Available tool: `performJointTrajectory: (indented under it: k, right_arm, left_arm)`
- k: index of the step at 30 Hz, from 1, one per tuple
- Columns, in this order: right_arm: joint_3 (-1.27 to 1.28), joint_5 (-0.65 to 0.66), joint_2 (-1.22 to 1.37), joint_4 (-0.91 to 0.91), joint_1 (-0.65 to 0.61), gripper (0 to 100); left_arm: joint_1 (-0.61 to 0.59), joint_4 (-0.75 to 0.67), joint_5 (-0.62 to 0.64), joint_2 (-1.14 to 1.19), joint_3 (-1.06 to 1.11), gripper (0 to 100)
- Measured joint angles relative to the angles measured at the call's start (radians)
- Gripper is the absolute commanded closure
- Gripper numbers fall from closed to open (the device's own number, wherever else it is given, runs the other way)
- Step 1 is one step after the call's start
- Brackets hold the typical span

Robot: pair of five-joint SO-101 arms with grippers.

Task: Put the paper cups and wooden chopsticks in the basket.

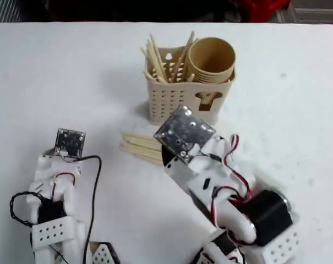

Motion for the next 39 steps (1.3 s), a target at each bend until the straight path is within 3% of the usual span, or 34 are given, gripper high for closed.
performJointTrajectory:
  k: [32,39]
  right_arm:
    - [0.035,0.028,-0.009,0.011,0.002,89.3]
    - [0.044,0.084,-0.009,0.018,0.002,89.4]
  left_arm:
    - [0.0,0.0,0.0,0.0,0.0,91]
    - [0.0,0.0,0.0,0.0,0.0,91]
